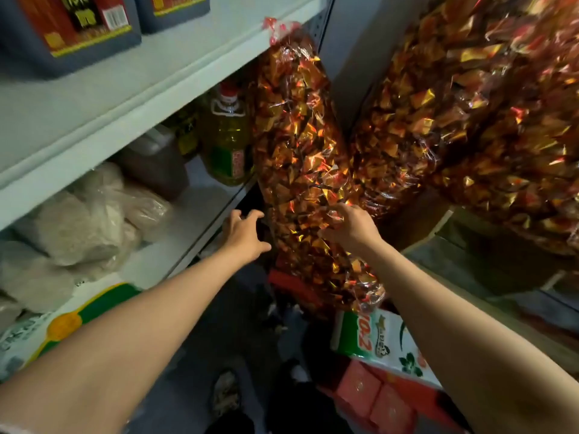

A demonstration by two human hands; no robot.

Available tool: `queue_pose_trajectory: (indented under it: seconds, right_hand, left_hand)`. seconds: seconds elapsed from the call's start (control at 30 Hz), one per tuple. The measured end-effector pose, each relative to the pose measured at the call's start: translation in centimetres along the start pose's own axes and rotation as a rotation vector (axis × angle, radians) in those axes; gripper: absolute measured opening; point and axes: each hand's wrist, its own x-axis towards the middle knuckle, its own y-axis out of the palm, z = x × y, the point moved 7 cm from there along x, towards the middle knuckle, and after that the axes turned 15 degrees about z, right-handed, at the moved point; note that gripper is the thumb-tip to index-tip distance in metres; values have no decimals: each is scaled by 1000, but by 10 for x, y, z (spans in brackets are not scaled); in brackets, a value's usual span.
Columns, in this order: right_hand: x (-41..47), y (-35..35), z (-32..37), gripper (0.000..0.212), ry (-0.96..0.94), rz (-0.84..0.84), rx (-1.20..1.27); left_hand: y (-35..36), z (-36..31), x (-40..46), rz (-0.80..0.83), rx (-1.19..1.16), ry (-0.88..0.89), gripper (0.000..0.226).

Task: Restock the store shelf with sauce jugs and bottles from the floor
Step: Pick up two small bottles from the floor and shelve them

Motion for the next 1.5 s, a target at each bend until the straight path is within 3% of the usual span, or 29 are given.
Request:
queue_pose_trajectory:
  seconds: [0.27, 0.53, 0.77, 0.97, 1.07, 1.23, 1.43, 1.5]
  right_hand:
    - [-8, 111, -55, 63, 17, 82, 102]
    - [5, 279, -157, 57, 100, 270, 244]
    - [36, 407, -239, 55, 231, 312, 408]
    - [95, 532, -296, 40, 270, 269, 583]
    - [128, 589, -321, 46, 277, 253, 672]
    - [188, 649, -348, 43, 133, 136, 824]
    - [241, 692, -358, 52, -80, 183, 869]
    - [249, 700, -355, 41, -114, 165, 850]
  left_hand:
    - [79, 49, -7, 125, -50, -81, 69]
    - [221, 139, 13, 236, -78, -268, 67]
    - [329, 228, 55, 255, -210, -287, 59]
    - [427, 310, 139, 292, -381, -235, 49]
    - [477, 343, 187, 307, -546, -180, 45]
    - [534, 370, 261, 342, -613, -15, 43]
    - [565, 394, 324, 353, -596, 153, 56]
    - [571, 398, 334, 350, -550, 201, 63]
